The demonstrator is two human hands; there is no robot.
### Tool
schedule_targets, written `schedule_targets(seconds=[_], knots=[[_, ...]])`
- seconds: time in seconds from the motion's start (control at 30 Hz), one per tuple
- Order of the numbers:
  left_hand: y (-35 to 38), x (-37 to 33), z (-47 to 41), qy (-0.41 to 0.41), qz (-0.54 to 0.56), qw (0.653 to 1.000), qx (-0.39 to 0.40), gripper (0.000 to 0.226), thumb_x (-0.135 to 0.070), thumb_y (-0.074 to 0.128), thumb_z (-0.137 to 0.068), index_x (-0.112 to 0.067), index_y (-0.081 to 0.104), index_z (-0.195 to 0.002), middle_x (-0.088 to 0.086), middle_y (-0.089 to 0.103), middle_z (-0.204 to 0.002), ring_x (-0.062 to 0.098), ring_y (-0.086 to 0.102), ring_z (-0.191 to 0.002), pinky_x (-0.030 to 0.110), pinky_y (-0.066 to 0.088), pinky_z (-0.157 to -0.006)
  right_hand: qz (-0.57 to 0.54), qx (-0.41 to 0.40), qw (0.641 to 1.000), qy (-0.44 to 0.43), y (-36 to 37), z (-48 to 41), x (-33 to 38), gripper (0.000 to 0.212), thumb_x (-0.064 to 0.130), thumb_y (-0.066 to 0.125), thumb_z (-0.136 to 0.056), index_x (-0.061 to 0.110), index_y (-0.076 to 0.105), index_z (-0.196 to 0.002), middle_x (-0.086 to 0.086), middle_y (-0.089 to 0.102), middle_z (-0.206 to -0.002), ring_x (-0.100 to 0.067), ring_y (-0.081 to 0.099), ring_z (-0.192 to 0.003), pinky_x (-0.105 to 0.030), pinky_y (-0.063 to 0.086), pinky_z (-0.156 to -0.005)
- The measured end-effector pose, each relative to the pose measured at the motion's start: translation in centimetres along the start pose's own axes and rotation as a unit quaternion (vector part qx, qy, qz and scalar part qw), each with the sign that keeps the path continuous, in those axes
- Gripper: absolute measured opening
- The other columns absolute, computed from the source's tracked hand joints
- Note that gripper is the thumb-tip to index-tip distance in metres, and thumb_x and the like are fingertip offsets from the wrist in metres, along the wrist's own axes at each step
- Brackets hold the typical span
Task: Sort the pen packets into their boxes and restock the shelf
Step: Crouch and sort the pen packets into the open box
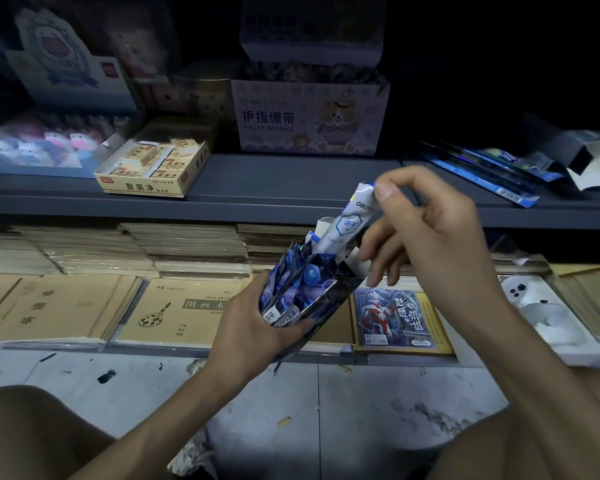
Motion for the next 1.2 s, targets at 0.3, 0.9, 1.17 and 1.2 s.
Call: schedule_targets(seconds=[0.3,0.9,1.17,1.2], knots=[[-0.7,-0.1,-0.2,0.002,-0.023,1.000,-0.018,0.051,-0.034,0.096,-0.065,-0.040,0.061,-0.101,-0.031,0.072,-0.096,-0.007,0.070,-0.087,0.021,0.060,-0.073,0.008,-0.147,0.988,-0.043,-3.9,-0.9,0.8,0.043,0.032,0.086,-0.083,0.005,0.053,-0.078,-0.020,0.046,-0.074,-0.032,0.055,-0.063,-0.029,0.051,-0.052],[-1.0,-0.7,-0.3,-0.006,0.057,0.998,-0.028,0.057,-0.022,0.099,-0.064,-0.032,0.065,-0.109,-0.025,0.075,-0.097,-0.003,0.073,-0.089,0.026,0.062,-0.081,0.097,-0.163,0.972,-0.142,-5.0,-1.2,-1.3,0.025,0.007,0.082,-0.088,0.011,0.060,-0.099,-0.016,0.066,-0.099,-0.037,0.066,-0.088,-0.048,0.057,-0.075],[-1.1,-0.7,-0.3,0.014,0.044,0.999,-0.027,0.058,-0.023,0.098,-0.065,-0.037,0.063,-0.108,-0.032,0.072,-0.100,-0.006,0.071,-0.092,0.012,0.057,-0.077,0.137,-0.139,0.973,-0.121,-5.3,-1.0,-0.8,0.025,0.008,0.082,-0.087,0.006,0.062,-0.100,-0.014,0.069,-0.097,-0.027,0.068,-0.087,-0.045,0.058,-0.078],[-1.1,-0.7,-0.3,0.017,0.042,0.999,-0.025,0.056,-0.022,0.098,-0.065,-0.036,0.063,-0.108,-0.032,0.072,-0.099,-0.007,0.071,-0.091,0.011,0.056,-0.075,0.146,-0.128,0.974,-0.117,-5.3,-1.0,-0.8,0.025,0.008,0.083,-0.087,0.007,0.063,-0.101,-0.010,0.069,-0.096,-0.025,0.069,-0.087,-0.044,0.058,-0.078]])
Point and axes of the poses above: each hand's wrist, its own z-axis away from the middle knuckle, its own y-axis out of the palm, x = y × z, the point moved 1 cm from there along -z, towards the middle knuckle
